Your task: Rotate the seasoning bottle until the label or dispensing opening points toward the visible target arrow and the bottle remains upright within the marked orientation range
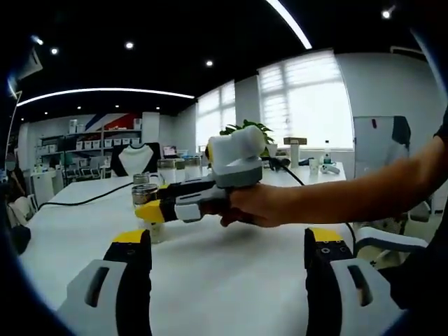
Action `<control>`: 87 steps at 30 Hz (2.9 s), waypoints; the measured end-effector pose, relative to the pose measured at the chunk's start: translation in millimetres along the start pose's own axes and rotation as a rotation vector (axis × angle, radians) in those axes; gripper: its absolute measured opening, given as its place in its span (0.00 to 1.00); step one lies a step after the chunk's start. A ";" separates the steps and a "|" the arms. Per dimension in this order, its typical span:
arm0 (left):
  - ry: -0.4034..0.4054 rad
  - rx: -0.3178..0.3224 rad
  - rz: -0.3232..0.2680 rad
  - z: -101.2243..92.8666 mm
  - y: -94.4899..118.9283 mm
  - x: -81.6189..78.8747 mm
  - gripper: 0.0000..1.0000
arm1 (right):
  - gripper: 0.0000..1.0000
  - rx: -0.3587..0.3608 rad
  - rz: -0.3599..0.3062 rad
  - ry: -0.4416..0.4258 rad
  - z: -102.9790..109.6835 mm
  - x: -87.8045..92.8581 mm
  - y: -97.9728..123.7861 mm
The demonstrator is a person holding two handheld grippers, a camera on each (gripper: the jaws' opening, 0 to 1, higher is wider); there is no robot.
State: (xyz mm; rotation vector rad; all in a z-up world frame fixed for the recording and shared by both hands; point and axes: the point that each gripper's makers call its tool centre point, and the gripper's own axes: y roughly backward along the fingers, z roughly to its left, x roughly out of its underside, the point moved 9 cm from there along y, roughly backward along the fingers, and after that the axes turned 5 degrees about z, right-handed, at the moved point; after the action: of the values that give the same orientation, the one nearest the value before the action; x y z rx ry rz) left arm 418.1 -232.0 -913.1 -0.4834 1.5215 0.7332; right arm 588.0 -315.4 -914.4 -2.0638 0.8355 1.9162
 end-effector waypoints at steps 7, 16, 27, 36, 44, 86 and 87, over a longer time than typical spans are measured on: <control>0.005 0.000 0.007 1.4 0.0 1.1 0.97 | 0.35 -0.002 -0.010 -0.019 -2.6 0.7 1.9; 0.007 0.006 0.011 0.2 -1.2 2.6 0.97 | 0.40 -0.006 -0.060 0.000 -4.7 -18.8 16.0; 0.030 0.037 0.022 -3.5 -4.9 5.4 0.98 | 0.34 0.043 -0.056 -0.070 -32.5 -32.0 25.1; 0.040 0.035 0.015 -1.5 -3.4 3.6 0.98 | 0.33 0.147 0.015 -0.019 -56.4 -37.2 6.6; 0.037 0.028 0.017 0.4 -2.2 3.9 0.98 | 0.32 0.270 0.073 0.009 -75.0 -22.5 -21.8; 0.058 0.070 0.039 -4.4 -11.5 6.0 0.96 | 0.29 0.480 -0.027 -0.127 -114.3 -15.8 -71.7; 0.058 0.071 0.037 -4.6 -11.3 6.0 0.96 | 0.29 0.469 -0.022 -0.121 -113.9 -16.2 -69.5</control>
State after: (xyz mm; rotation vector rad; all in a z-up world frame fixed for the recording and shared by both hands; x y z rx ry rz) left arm 422.0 -242.4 -920.9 -0.4272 1.6090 0.6962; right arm 721.5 -312.3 -898.8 -1.6554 1.1009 1.6174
